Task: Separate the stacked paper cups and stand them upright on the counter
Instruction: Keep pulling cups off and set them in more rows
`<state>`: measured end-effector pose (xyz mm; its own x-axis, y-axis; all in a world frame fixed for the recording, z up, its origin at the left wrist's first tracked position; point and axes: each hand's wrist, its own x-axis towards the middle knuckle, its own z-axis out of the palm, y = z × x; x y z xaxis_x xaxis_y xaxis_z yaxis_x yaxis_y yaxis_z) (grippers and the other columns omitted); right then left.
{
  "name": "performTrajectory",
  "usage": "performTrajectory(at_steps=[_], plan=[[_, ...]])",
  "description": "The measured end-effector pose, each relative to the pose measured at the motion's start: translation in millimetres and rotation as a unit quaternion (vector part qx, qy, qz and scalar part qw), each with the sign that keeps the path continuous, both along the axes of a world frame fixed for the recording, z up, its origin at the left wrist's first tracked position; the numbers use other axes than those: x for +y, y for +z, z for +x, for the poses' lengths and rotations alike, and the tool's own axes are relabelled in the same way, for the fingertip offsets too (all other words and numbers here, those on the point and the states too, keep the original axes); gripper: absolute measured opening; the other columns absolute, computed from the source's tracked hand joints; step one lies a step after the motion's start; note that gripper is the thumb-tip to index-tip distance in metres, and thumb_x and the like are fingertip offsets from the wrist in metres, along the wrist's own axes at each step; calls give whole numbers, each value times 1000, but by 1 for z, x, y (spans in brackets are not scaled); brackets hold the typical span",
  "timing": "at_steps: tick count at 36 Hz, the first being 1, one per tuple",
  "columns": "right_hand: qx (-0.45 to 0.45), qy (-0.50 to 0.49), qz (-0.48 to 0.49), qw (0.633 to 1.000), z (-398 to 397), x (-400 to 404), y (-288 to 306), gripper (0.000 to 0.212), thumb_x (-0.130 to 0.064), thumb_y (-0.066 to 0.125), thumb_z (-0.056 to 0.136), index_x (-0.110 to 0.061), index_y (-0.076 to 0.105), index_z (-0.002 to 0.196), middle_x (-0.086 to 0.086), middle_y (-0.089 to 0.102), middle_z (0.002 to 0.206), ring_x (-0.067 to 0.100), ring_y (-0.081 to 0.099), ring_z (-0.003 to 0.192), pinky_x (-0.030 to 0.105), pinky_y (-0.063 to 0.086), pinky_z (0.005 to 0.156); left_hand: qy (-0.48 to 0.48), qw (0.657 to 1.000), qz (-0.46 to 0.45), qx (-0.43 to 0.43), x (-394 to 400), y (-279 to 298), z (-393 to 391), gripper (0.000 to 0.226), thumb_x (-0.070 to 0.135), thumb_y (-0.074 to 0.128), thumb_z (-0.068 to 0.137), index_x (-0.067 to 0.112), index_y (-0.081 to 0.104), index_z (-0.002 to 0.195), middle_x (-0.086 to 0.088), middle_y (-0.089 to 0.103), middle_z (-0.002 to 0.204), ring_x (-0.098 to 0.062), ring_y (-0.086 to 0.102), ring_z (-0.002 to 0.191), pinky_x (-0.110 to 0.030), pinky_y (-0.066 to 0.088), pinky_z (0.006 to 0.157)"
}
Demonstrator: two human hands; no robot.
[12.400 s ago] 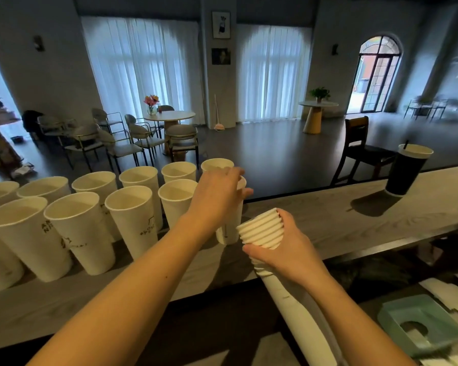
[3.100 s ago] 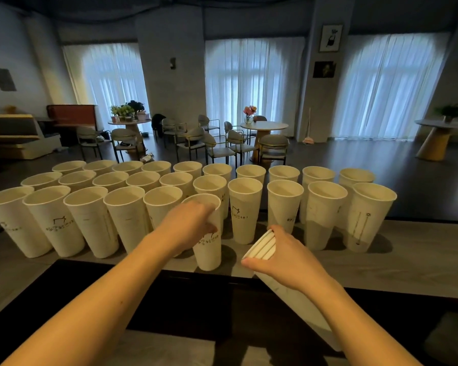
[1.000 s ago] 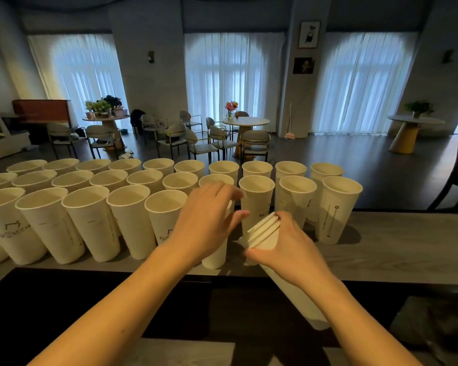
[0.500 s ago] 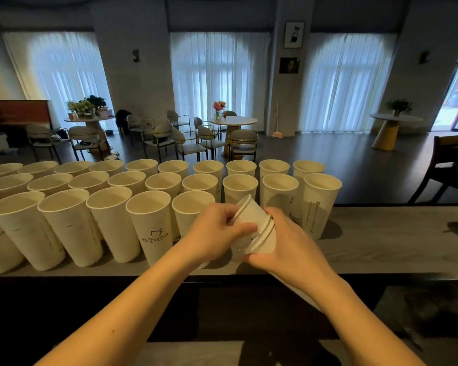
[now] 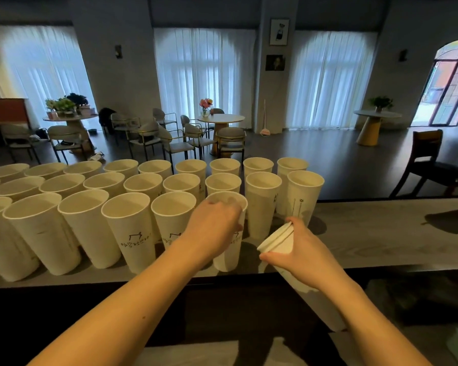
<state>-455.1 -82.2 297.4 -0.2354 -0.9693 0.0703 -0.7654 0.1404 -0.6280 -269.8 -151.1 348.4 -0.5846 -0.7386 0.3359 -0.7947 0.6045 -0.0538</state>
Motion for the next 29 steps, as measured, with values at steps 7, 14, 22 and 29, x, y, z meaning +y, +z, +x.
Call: performTrajectory(at_steps=[7, 14, 22, 29], plan=[[-32, 10, -20, 999, 2, -1, 2, 110, -66, 82, 65, -34, 22, 151, -5, 47, 145, 19, 49, 128, 47, 50, 103, 0, 1000, -15, -13, -15, -8, 4, 40, 36, 60, 93, 15, 54, 126, -7, 69, 116, -25, 64, 109, -38, 51, 94], [-35, 10, -22, 999, 3, 2, 4, 112, -64, 83, 66, -34, 19, 153, -5, 43, 149, 19, 46, 132, 48, 48, 106, 10, 1000, 6, 6, -15, 0, 2, 52, 43, 64, 89, 18, 49, 132, -6, 63, 126, -23, 59, 114, -35, 51, 91], [-49, 28, -29, 998, 7, 6, 12, 113, -65, 82, 64, -33, 20, 153, -8, 50, 143, 18, 53, 127, 43, 50, 101, -99, 963, 119, 221, 27, 19, -8, 47, 49, 56, 91, 26, 51, 131, 11, 62, 117, -3, 58, 102, -28, 53, 90], [-30, 62, -30, 997, 11, 11, 22, 107, -43, 82, 79, -31, 11, 159, 0, 51, 145, 19, 54, 125, 32, 46, 96, -165, 887, 396, 171, 38, 11, -21, 18, 35, 45, 101, 27, 56, 89, 9, 55, 76, 1, 50, 57, -24, 42, 64]])
